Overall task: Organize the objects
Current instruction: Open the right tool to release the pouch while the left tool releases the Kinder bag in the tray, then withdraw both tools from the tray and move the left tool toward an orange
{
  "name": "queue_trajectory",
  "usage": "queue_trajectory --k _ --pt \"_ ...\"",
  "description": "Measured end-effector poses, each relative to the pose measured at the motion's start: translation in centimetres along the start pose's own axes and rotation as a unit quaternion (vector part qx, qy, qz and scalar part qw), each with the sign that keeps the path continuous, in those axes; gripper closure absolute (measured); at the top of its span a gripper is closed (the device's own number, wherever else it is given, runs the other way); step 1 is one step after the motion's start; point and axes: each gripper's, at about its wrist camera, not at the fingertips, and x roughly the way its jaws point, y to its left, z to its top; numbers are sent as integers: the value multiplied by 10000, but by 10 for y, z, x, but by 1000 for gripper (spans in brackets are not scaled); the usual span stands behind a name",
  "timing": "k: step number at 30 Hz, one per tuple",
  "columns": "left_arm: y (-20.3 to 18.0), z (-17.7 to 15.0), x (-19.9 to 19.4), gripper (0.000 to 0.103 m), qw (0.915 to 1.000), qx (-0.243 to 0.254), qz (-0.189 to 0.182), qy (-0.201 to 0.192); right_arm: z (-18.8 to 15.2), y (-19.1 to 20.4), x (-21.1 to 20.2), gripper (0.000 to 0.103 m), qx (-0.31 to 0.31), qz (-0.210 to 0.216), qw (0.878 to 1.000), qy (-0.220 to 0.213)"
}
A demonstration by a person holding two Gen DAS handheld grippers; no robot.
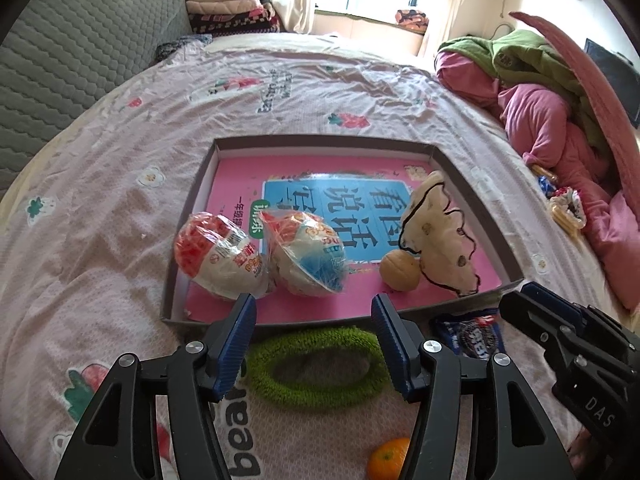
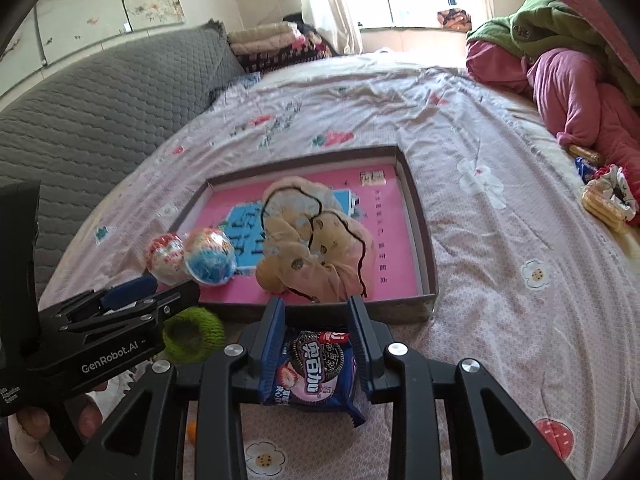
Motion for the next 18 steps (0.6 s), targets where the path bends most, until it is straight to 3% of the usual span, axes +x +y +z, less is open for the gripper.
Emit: queue_trajectory --k 5,18 --pt "-3 -5 -20 41 9998 37 22 -184 -2 1 -19 55 49 144 9994 -318" --pt "-7 -24 -41 39 9996 54 -101 -276 -17 1 -38 51 45 3 9991 -430"
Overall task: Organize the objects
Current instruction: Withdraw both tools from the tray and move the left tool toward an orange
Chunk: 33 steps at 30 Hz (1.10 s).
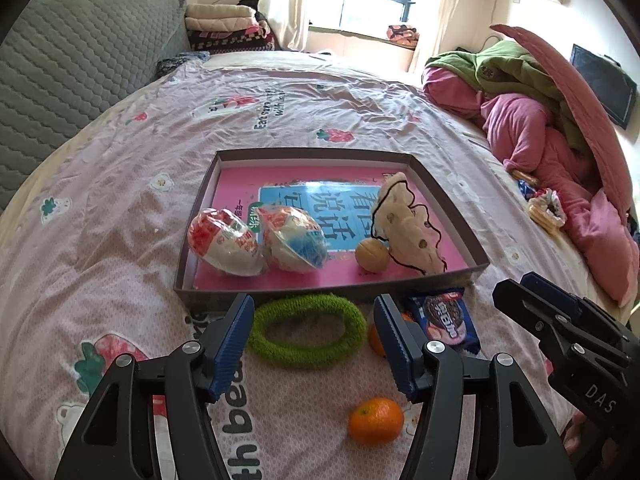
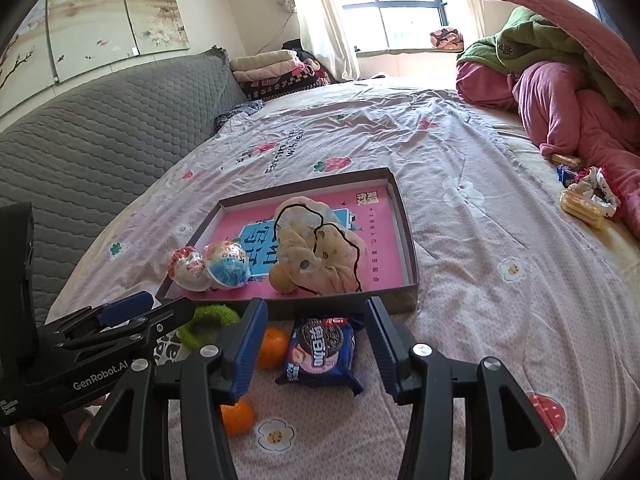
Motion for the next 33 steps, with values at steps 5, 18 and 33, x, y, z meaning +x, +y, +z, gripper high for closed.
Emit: queue_trajectory --k 5,18,33 --pt "1 -4 -4 39 10000 -42 -41 -26 -4 3 -5 49 -64 -63 10000 -40" --pt "-2 -28 -9 39 9999 100 -122 14 -21 12 -9 49 -253 -99 9996 62" --pt "-7 -61 -15 39 9995 299 -80 70 -44 16 -19 49 -347 -97 9993 61"
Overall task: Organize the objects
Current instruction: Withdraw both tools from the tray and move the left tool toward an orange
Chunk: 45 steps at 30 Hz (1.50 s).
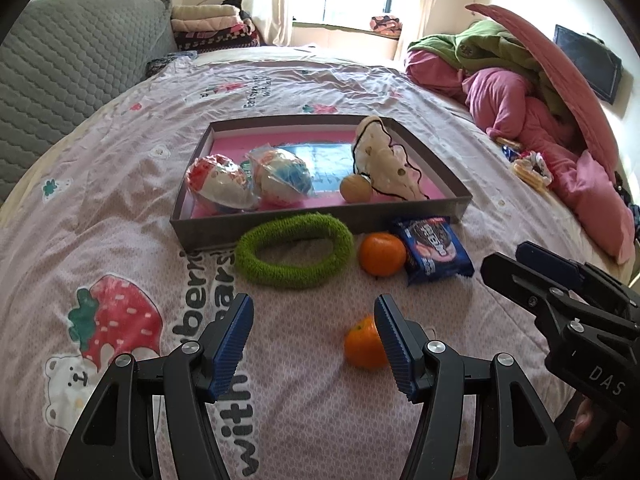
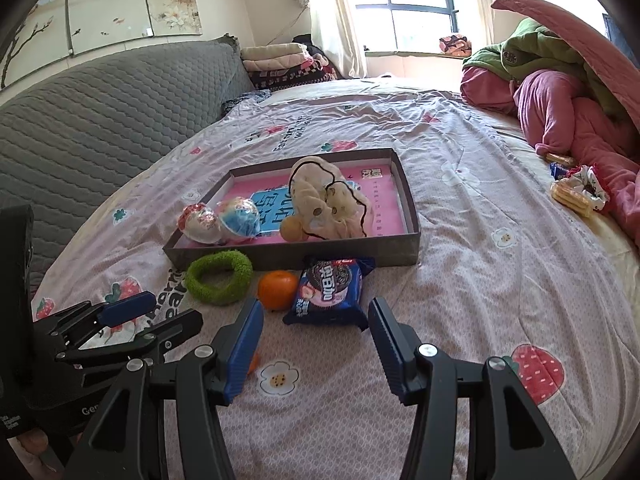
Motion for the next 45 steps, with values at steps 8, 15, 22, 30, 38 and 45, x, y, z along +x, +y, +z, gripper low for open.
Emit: queue_trajectory --k 8,15,22,30,38,45 --pt "-9 -10 -6 38 9999 165 4 23 -5 6 -6 49 -125 24 9999 1" --pt "-12 -15 -12 38 9998 203 -14 17 -7 10 -13 49 -167 55 9998 -18" --pt "-13 -21 -12 38 9997 231 -33 79 -12 14 -14 49 -222 63 9997 10" --pt "-15 -27 -7 38 9995 239 -99 185 -15 12 -10 49 -175 64 9998 64" --pt "-17 -32 1 38 9991 254 -160 299 -19 9 -4 49 -143 40 9998 166" --pt "-19 -35 9 38 9986 304 -279 336 -22 7 2 49 -126 29 9997 199"
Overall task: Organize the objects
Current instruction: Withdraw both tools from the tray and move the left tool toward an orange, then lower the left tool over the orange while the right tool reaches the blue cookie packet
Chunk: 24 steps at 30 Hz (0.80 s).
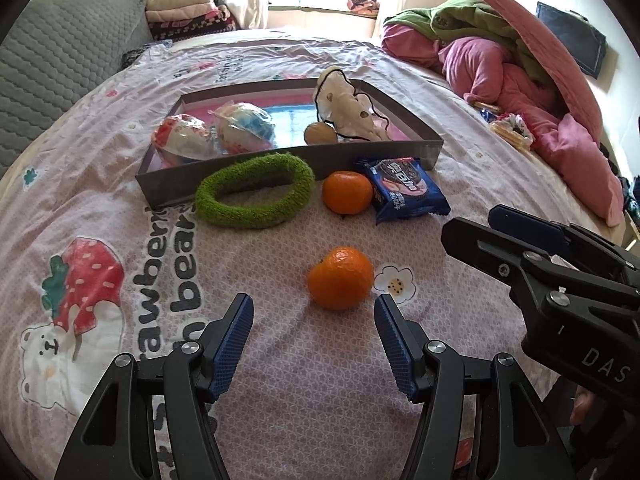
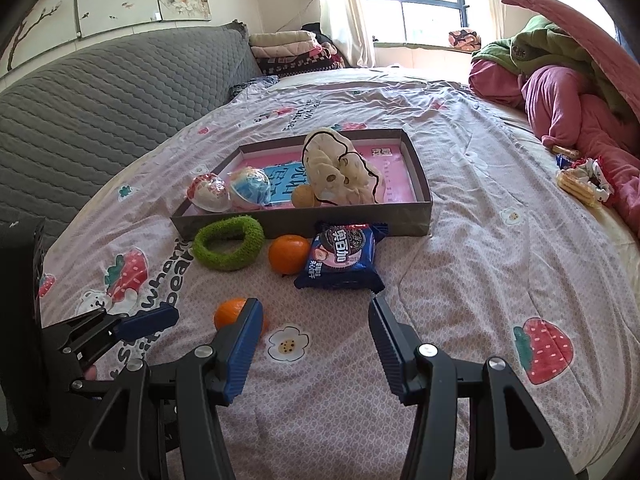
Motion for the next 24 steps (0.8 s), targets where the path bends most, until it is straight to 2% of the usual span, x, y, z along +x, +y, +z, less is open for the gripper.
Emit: queue_trajectory --k 24 --pt "5 2 26 38 9998 -31 -177 26 1 -12 31 48 216 -60 9996 141"
